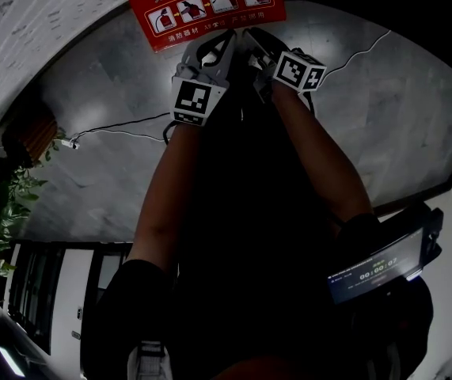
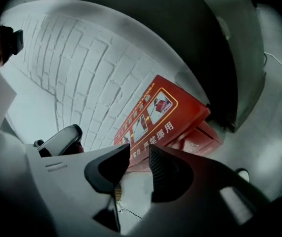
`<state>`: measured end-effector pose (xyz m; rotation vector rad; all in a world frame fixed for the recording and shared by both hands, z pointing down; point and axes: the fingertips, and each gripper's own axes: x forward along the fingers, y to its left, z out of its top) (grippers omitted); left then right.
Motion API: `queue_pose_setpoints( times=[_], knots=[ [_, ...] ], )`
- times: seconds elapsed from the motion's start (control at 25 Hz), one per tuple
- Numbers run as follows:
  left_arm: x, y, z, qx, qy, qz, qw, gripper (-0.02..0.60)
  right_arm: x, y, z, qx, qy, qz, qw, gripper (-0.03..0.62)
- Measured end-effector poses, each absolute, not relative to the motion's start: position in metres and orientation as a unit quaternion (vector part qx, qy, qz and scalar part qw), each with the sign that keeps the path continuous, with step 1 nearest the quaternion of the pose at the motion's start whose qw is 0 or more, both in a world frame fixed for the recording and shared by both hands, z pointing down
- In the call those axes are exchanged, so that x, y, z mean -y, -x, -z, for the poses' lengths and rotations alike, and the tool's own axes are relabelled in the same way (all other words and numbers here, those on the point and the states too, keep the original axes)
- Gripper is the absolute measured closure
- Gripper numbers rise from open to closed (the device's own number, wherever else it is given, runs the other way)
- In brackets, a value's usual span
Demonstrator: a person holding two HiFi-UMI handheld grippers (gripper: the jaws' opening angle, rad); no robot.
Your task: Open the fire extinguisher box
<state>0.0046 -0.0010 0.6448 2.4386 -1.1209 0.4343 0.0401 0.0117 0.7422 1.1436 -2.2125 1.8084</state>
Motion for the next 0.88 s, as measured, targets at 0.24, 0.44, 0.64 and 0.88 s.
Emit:
queue_pose_setpoints(
  times=[0.24, 0.44, 0.64, 0.88],
  knots=[
    [-0.003, -0.009, -0.656, 0.403, -0.875, -0.161, 0.215, 0.58, -0.007, -0.052, -0.765, 0.68, -0.399, -0.616, 0.007, 0.454],
    [-0.008, -0.014, -0.662, 0.403, -0.873, -0.16, 0.223, 0.58, -0.005, -0.056, -0.778, 0.66, -0.414, -0.626, 0.002, 0.462],
    [-0.01, -0.015, -0.663, 0.402, -0.873, -0.16, 0.227, 0.58, -0.008, -0.055, -0.783, 0.647, -0.414, -0.641, -0.008, 0.428],
    [-0.01, -0.012, -0.664, 0.406, -0.87, -0.162, 0.227, 0.58, -0.004, -0.052, -0.794, 0.631, -0.414, -0.656, -0.013, 0.43]
  ],
)
